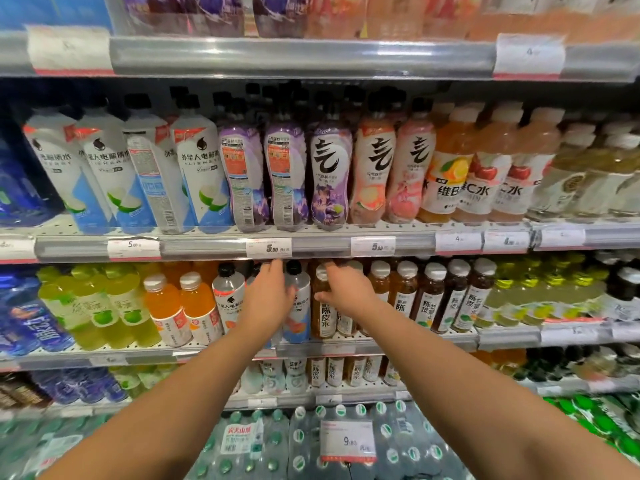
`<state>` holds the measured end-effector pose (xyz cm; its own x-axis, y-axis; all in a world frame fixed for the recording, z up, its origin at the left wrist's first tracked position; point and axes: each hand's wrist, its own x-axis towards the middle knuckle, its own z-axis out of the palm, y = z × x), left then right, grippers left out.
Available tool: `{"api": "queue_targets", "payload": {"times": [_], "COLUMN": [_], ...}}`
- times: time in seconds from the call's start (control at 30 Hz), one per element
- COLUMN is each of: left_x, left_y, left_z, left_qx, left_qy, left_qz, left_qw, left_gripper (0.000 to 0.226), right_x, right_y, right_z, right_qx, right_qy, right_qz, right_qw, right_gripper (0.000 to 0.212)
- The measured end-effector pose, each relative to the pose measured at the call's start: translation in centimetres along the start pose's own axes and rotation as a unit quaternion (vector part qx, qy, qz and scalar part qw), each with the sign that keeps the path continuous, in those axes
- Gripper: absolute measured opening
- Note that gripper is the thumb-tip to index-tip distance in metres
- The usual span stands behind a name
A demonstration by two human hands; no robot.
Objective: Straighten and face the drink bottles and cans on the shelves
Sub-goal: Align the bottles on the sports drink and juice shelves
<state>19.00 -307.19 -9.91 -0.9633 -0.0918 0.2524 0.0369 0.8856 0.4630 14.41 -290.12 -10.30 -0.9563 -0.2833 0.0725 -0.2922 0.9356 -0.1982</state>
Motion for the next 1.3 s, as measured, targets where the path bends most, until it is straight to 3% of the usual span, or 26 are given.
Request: {"api": "queue_targets", "payload": {"times": [0.13,0.3,0.6,0.83,0.97,1.07,1.1,1.17,1.23,1.3], "left_x": [1.3,1.7,2.4,0.2,-3.6,-5.8,-6.1,-6.2,-6.1,-5.7], "left_y": [0.6,1.1,0.4,0.9,-1.6,-5.3,-6.5,-8.7,-10.0,-10.7], "left_z": [0.8,1.6,1.8,1.9,1.9,2.3,2.4,2.7,2.9,3.3], "left_qx": [0.036,0.044,0.082,0.001,-0.108,-0.099,-0.085,-0.059,-0.043,-0.034], "left_qy": [-0.046,-0.043,-0.039,0.007,0.073,0.040,0.006,-0.066,-0.135,-0.190], "left_qz": [-0.048,-0.081,-0.059,-0.038,0.024,0.045,0.040,0.024,0.017,0.018], "left_qw": [0.997,0.995,0.994,0.999,0.991,0.993,0.996,0.996,0.990,0.981], "left_gripper": [0.037,0.039,0.046,0.049,0.051,0.029,0.024,0.026,0.035,0.044], "right_x": [0.9,1.1,0.7,0.2,-1.8,-4.2,-4.6,-4.6,-3.9,-3.1], "right_y": [0.7,1.2,1.1,1.1,1.2,1.0,0.6,-0.6,-2.0,-3.3], "right_z": [-0.1,-0.1,0.0,0.1,1.4,3.6,4.6,6.4,7.7,8.3], "right_qx": [0.010,0.019,0.015,0.019,0.062,0.112,0.116,0.108,0.087,0.073], "right_qy": [-0.029,-0.035,-0.034,-0.013,0.085,0.197,0.188,0.082,-0.057,-0.118], "right_qz": [-0.017,-0.046,-0.040,-0.035,-0.040,-0.080,-0.095,-0.116,-0.134,-0.137], "right_qw": [0.999,0.998,0.999,0.999,0.994,0.971,0.971,0.984,0.985,0.981], "right_gripper": [0.056,0.054,0.053,0.064,0.061,0.034,0.024,0.019,0.032,0.039]}}
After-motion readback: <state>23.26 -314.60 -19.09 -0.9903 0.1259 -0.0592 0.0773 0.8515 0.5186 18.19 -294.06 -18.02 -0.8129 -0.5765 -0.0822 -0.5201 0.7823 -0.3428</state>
